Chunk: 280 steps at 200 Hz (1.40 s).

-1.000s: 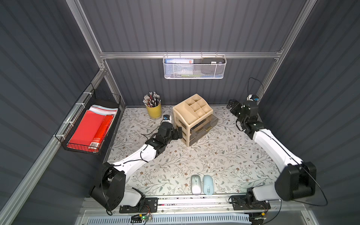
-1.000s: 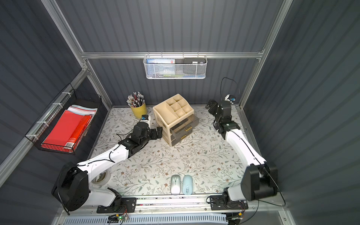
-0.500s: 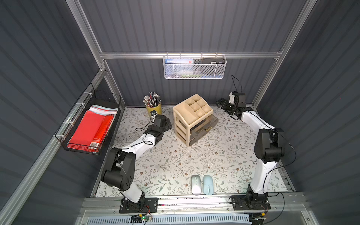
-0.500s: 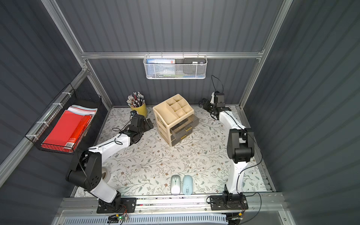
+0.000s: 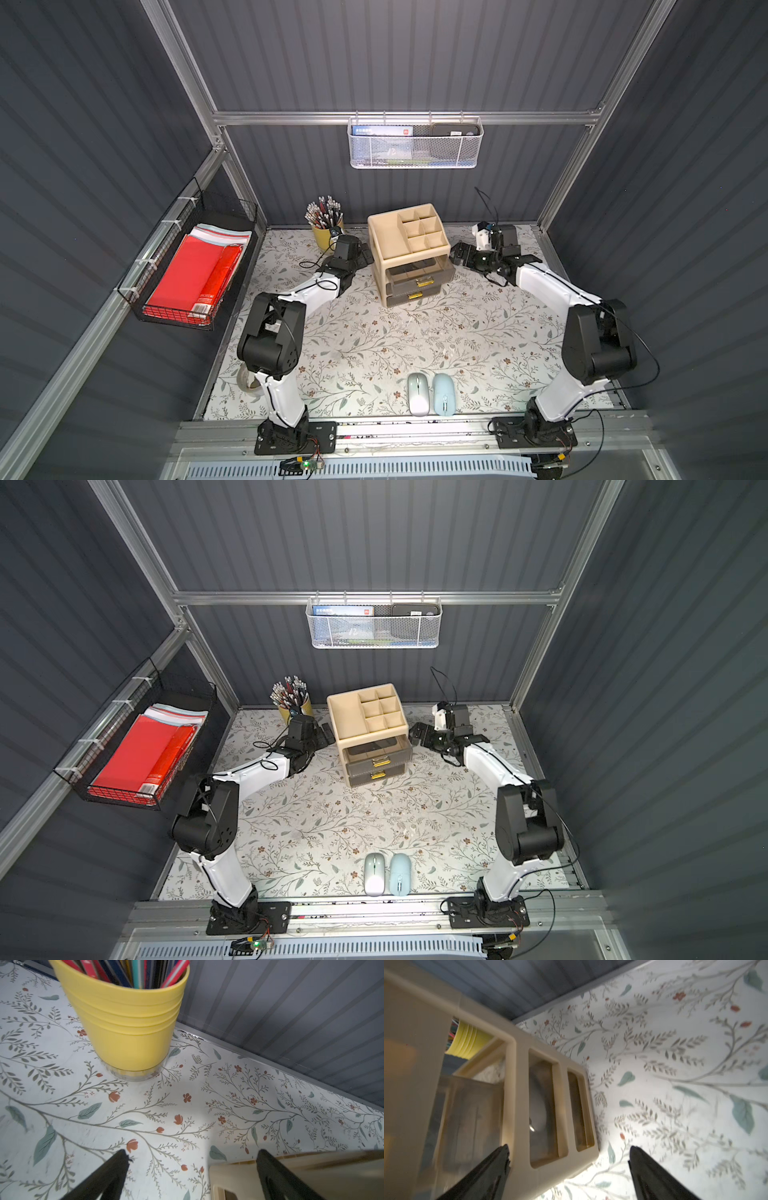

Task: Take the mice out of the drawer
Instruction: Adjust the storage box at the center of the board.

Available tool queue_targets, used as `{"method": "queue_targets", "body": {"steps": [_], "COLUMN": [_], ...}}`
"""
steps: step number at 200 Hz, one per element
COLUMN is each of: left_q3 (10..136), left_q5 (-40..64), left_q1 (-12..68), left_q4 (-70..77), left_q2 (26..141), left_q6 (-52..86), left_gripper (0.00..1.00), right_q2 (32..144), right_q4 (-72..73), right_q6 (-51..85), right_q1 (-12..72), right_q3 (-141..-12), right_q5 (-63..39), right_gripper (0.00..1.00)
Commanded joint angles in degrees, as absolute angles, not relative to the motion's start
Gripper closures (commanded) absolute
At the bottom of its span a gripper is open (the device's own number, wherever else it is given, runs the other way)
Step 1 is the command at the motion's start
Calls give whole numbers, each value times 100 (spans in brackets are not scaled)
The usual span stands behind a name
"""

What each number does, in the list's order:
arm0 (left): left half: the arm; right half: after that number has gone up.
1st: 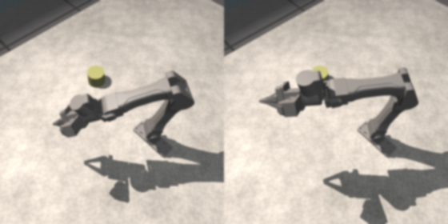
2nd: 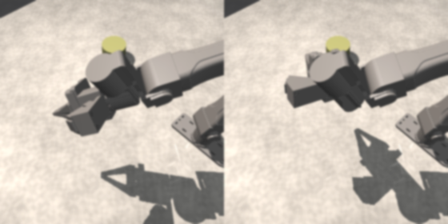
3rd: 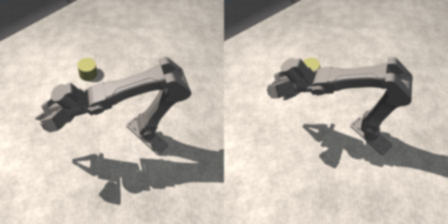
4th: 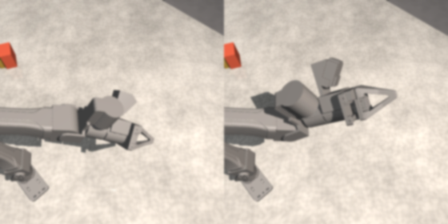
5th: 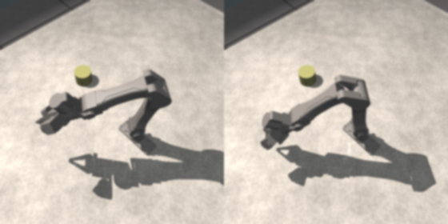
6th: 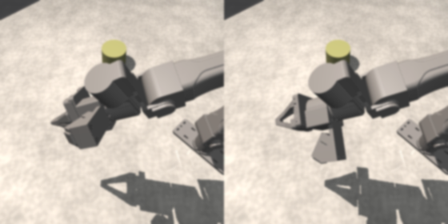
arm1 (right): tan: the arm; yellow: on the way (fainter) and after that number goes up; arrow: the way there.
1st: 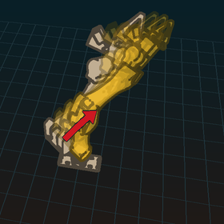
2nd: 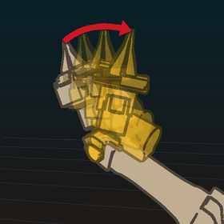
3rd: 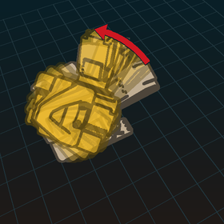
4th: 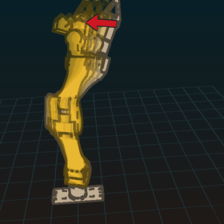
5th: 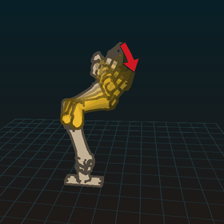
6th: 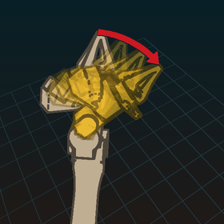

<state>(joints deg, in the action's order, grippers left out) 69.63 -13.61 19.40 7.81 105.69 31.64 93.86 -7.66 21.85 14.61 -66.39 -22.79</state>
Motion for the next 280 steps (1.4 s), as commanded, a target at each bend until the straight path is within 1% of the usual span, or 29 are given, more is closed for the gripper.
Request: {"method": "queue_targets", "body": {"steps": [1, 42, 61, 75, 85, 103, 115, 127, 140, 149, 166, 179, 197, 217, 235, 257, 280], "left_q3": [7468, 8402, 8881, 9153, 9311, 9482, 9534, 9411, 8890, 8420, 7504, 6629, 5909, 5330, 5097, 5032, 4875], "left_q5": [-770, -69, -30, -69, -120, -411, -788, -1002, -1209, -1351, -1505, -1617, -1756, -1274, -791, -328, -133], "left_q1": [2030, 2034, 2030, 2014, 1996, 1845, 1657, 1415, 1327, 1327, 1390, 1414, 1413, 1564, 1932, 2456, 2636], "left_q4": [1229, 1327, 1161, 1045, 943, 698, 360, -20, -149, -149, -213, -280, -547, -711, -976, -1288, -1093], "left_q2": [10905, 11740, 12031, 12151, 12202, 12174, 12064, 11830, 11308, 10861, 9907, 9081, 7976, 7034, 6634, 6652, 6653], "left_q6": [2796, 2482, 2328, 2222, 2154, 2159, 2352, 2617, 2821, 2878, 3024, 3096, 3211, 3335, 3406, 3474, 3662], "left_gripper": [1, 1, 1, 1, 1, 0, 1, 1, 0, 1, 1, 1, 1, 1, 1, 1, 1], "right_q2": [8582, 7364, 6772, 6210, 5718, 4843, 4358, 4010, 3876, 3965, 4458, 4898, 5502, 6259, 7131, 8173, 9046], "right_q4": [-743, -864, -1160, -1589, -1919, -2585, -3078, -3440, -3377, -3176, -2658, -2139, -1407, -749, -466, -547, -921], "right_q6": [2169, 2429, 2624, 2875, 3071, 3442, 3713, 3963, 4008, 3952, 3741, 3491, 3152, 2829, 2556, 2227, 2120], "right_q1": [1918, 2607, 2927, 3016, 3023, 3024, 3016, 3011, 2968, 2864, 2514, 2139, 1523, 891, 631, 616, 623], "right_q3": [-5935, -4965, -4741, -4611, -4521, -4456, -4483, -4487, -4433, -4398, -4381, -4433, -4584, -4883, -5431, -6208, -6897], "right_q5": [-2287, -2221, -2052, -1544, -997, -139, 549, 1237, 1594, 1639, 1611, 1401, 892, 344, -92, -379, -1006], "right_gripper": [5, 5, 6, 7, 7, 8, 8, 7, 7, 6, 6, 5, 5, 4, 3, 3, 3]}}
